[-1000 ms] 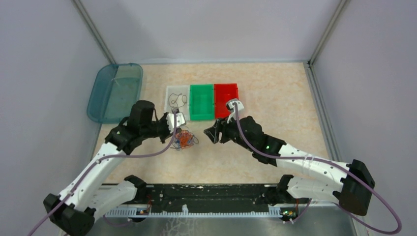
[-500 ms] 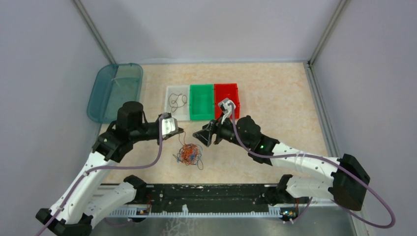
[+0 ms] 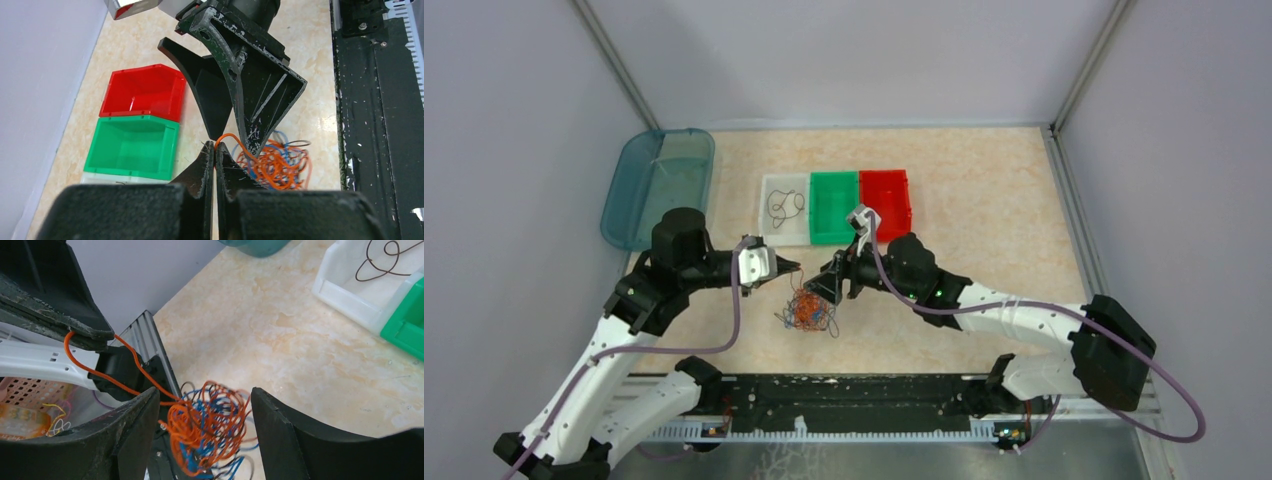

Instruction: Untangle the cables

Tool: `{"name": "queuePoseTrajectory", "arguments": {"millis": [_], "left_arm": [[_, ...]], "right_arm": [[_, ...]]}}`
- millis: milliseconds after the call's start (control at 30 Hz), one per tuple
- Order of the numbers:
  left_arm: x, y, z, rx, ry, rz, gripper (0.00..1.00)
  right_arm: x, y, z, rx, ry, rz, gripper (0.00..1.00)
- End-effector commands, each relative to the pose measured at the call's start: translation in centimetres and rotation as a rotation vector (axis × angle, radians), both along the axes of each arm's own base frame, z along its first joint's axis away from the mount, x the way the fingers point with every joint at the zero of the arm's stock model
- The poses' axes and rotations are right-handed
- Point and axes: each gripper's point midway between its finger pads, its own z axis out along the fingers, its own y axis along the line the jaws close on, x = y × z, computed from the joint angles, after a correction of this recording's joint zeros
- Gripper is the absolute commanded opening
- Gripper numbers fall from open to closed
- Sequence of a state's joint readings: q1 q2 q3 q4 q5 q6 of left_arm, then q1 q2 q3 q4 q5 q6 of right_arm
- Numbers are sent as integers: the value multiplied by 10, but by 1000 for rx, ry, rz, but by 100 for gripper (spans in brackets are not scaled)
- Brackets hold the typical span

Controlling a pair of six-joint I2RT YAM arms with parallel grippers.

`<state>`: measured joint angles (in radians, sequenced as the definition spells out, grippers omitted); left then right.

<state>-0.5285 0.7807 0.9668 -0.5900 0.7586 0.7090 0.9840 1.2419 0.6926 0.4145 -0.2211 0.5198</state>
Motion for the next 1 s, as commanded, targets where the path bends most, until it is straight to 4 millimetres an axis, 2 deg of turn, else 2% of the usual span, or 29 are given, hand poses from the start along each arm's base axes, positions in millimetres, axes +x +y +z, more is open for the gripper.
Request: {"name": "queuePoseTrajectory", "arguments": {"millis": [0,167,500,700,967], "left_arm": [[-6,-6,26,-54,-75,-58,4],[-8,-6,28,-57,-85,-64,4],[-12,-8,32,-74,-94,-89,4],[-16,-9,36,-85,-97,-109,3],[-23,-7,43,-99,-116,-125,2]], "right_arm": [[0,10,48,108,-78,25,68],[-3,8,52,124,-87,29,68],[-7,20,61,148,-66,75,66],[-6,20,70,164,-74,72,66],[-16,3,62,98,-104,88,65]]}}
